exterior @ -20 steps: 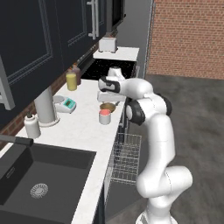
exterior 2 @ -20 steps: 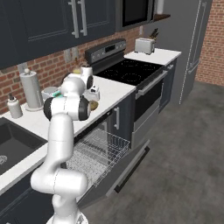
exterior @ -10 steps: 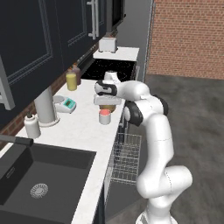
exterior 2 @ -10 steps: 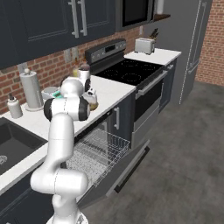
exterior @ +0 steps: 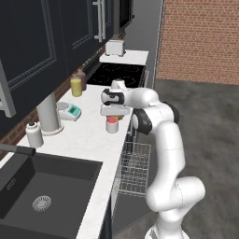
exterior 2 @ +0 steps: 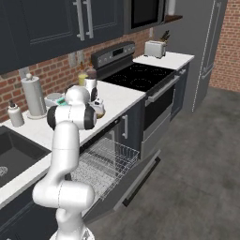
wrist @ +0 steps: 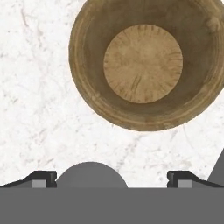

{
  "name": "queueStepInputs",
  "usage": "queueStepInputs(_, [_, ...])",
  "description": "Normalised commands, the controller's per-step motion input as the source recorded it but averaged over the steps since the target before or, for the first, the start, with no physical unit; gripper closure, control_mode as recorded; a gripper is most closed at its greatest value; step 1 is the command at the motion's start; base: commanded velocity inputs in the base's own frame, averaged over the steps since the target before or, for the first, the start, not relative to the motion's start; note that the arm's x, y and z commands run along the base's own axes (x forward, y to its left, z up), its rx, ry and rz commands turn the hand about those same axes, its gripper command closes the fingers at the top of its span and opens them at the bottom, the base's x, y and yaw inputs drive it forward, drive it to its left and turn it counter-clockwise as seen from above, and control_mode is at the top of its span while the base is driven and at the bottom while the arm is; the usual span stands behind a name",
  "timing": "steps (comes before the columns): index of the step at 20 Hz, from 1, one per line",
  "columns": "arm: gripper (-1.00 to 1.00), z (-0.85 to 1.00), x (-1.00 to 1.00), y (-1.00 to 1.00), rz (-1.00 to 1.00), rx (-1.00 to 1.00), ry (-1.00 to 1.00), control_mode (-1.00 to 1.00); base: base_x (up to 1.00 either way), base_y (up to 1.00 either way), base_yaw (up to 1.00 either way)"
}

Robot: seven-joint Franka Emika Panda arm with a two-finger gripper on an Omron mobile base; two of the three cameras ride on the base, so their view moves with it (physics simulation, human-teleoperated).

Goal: Pick up the cup and bowl from the counter, place them in the dishwasher, and close the dishwasher door.

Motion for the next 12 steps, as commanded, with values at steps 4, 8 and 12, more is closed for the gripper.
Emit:
queueStepInputs(4, [-1.00, -0.06, -0.24, 0.00, 0.00, 0.00, 0.00, -1.00, 0.00, 0.00, 0.00])
queueStepInputs(8, [-1.00, 0.00, -0.10, 0.00, 0.00, 0.00, -0.01, -1.00, 0.00, 0.00, 0.00])
queueStepInputs(12, [-1.00, 0.01, 0.02, 0.00, 0.00, 0.00, 0.00, -1.00, 0.00, 0.00, 0.00])
